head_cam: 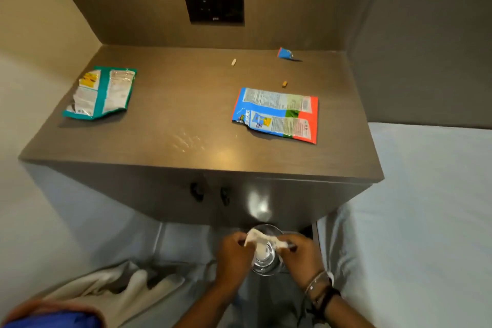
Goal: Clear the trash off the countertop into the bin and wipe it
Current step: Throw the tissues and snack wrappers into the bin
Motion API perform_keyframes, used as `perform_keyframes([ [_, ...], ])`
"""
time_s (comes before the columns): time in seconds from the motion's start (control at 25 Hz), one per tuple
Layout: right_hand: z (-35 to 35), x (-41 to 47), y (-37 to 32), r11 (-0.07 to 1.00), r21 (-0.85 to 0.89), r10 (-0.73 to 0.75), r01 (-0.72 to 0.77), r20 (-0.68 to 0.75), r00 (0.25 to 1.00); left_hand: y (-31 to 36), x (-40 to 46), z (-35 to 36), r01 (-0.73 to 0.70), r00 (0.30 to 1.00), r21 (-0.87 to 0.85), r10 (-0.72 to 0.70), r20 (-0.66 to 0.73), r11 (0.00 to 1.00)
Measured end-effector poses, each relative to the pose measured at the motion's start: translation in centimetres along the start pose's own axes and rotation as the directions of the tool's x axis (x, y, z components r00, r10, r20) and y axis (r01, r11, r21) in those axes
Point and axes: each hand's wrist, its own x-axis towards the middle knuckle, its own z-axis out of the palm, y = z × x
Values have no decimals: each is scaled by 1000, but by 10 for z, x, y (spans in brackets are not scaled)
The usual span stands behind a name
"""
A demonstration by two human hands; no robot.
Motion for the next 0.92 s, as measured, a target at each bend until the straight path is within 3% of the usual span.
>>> perform_keyframes([
  [0.08, 22, 16, 54, 975, -58, 219, -215, 64, 974, -36, 25, 39, 148, 988, 30, -149, 47, 989],
  [0.2, 61, 57, 121, 909, -95, 411, -406, 46, 910, -90, 85, 95, 211, 968, 158, -229, 107, 965],
  [0.28, 84, 84, 153, 891, -159, 440, -426, 68, 895, -119, 121, 124, 250, 955, 254, -281, 95, 935],
  [0.36, 103, 105, 175, 901, -231, 409, -368, 162, 898, -144, 147, 142, 274, 947, 203, -300, 112, 940],
  [0.44, 121, 125, 202, 902, -174, 426, -395, 204, 882, -169, 167, 150, 299, 929, 214, -334, 157, 930],
  [0.52, 128, 132, 226, 878, -138, 476, -458, 155, 866, -190, 174, 150, 391, 887, 211, -428, 173, 896],
  [0.64, 120, 119, 220, 854, -210, 515, -476, 217, 829, -178, 155, 136, 415, 887, 217, -446, 118, 883],
  [0.76, 95, 102, 158, 889, -330, 430, -318, 358, 829, -114, 109, 100, 277, 957, 112, -285, 62, 954],
  [0.84, 69, 91, 91, 934, -346, 217, -93, 342, 914, -66, 73, 63, 136, 991, 48, -135, -11, 990],
  [0.92, 39, 78, 14, 937, -339, 38, 81, 331, 943, -17, 41, 16, 0, 995, -9, -1, -100, 1000],
])
